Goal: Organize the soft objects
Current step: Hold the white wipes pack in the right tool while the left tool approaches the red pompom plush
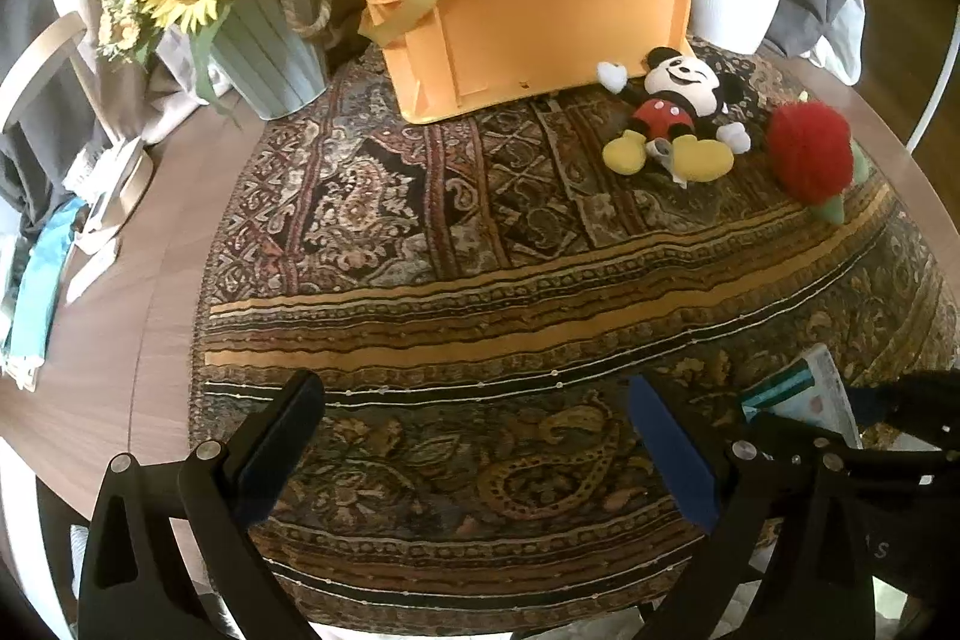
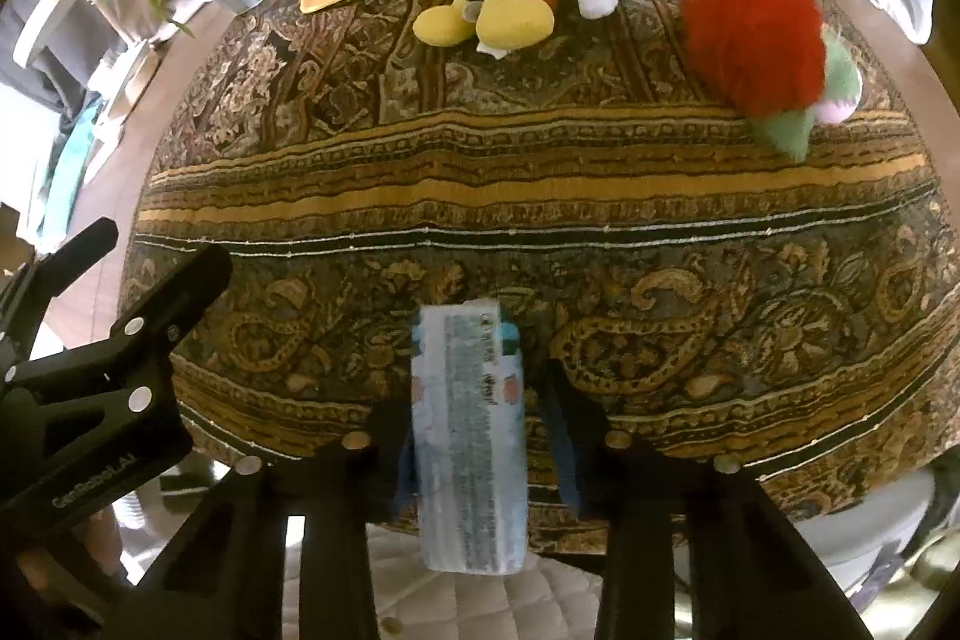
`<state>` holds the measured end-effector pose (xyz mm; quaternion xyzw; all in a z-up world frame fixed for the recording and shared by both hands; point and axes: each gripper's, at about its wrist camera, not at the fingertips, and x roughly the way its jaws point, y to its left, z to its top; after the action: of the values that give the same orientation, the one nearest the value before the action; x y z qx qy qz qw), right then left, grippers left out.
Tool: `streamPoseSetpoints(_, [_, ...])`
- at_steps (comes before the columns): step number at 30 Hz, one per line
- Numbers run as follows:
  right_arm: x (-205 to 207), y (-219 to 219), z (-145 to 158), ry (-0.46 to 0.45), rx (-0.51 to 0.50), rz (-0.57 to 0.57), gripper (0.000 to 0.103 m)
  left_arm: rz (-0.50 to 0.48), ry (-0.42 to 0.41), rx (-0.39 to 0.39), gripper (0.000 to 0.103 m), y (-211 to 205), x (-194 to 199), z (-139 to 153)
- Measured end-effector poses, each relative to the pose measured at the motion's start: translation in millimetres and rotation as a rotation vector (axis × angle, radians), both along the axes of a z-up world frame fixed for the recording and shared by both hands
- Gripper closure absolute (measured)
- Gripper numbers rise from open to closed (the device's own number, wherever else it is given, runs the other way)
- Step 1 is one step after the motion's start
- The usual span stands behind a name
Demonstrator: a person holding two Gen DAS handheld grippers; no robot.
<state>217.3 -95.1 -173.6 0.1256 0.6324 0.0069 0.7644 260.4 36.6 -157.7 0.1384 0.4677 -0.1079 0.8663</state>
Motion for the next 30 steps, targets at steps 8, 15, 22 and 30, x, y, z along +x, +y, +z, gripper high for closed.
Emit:
streamPoseSetpoints(8, [-8, -5, 4, -0.033, 0.018, -0.034, 0.075, -0.044, -0.005, 0.002, 0.0, -10, -1, 0])
streamPoseSetpoints(15, [-15, -23, 26, -0.102, -0.004, -0.079, 0.075, -0.093, -0.037, -0.008, 0.0, -26, -3, 10])
streamPoseSetpoints(22, [-15, -54, 44, -0.152, -0.011, -0.111, 0.075, -0.128, -0.081, -0.035, 0.0, -50, -4, 25])
streamPoseSetpoints(30, [-12, -98, 62, -0.213, -0.032, -0.151, 0.075, -0.166, -0.113, -0.088, 0.0, -90, -4, 38])
